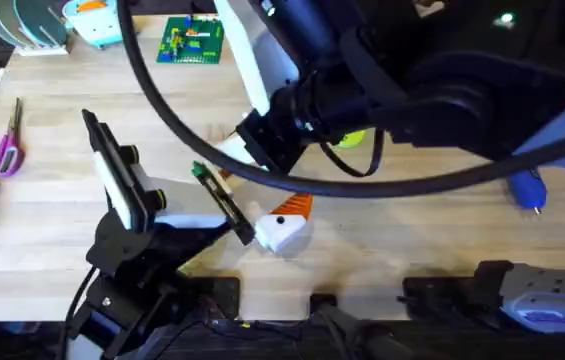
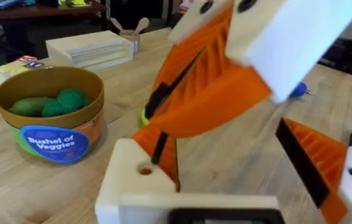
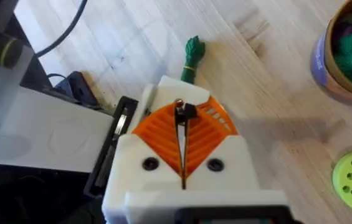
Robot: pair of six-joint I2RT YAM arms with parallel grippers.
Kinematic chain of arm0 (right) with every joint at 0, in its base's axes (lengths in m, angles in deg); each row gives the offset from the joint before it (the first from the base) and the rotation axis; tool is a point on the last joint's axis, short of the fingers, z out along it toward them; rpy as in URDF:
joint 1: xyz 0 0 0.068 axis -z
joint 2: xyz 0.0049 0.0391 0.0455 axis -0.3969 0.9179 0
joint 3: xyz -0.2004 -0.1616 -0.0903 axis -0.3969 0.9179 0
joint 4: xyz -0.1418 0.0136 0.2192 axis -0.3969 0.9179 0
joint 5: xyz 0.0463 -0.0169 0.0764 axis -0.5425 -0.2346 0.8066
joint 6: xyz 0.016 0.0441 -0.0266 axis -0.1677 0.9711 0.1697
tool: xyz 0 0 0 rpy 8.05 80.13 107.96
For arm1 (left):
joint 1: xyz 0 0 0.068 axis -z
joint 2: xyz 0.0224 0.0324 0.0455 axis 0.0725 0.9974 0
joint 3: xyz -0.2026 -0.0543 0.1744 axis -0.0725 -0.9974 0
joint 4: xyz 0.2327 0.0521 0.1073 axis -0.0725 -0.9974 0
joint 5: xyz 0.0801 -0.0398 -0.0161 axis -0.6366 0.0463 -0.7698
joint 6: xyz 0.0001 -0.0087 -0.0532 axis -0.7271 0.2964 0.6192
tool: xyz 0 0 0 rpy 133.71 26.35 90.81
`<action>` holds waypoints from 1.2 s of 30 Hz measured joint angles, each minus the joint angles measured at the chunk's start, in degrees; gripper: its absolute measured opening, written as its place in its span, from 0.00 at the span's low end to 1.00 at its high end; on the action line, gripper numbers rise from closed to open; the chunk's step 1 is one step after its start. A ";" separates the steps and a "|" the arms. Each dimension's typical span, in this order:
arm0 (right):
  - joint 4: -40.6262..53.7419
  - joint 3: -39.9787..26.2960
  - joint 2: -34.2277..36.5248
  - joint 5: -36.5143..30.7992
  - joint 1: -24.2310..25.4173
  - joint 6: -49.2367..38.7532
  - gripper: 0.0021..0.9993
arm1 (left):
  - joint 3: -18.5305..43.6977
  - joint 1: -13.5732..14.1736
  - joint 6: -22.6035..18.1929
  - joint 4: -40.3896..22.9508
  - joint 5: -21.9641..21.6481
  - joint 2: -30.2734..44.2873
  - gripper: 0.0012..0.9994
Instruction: Pick up the gripper from the table and insert it into the empty holder that is missing its gripper. Then pick up a screw, insert it into the mounting hole, and use the screwdriver to tighten it. Finally, clean up the table by picking up the vegetable and placing it into the bucket.
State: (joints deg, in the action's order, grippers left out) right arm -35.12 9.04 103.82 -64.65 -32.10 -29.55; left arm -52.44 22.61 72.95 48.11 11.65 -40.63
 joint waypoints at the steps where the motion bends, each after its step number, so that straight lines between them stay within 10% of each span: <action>1: -0.03 0.00 0.30 0.00 0.00 0.00 0.00 | 0.00 0.00 0.03 -0.01 -0.02 0.00 0.99; 36: -2.79 -0.54 3.39 0.00 -0.43 0.17 0.00 | 0.00 0.00 0.42 -0.07 -0.07 0.04 0.99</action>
State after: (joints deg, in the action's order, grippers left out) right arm -37.92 8.50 107.21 -64.65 -32.52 -29.37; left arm -52.44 22.61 73.37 48.04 11.59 -40.58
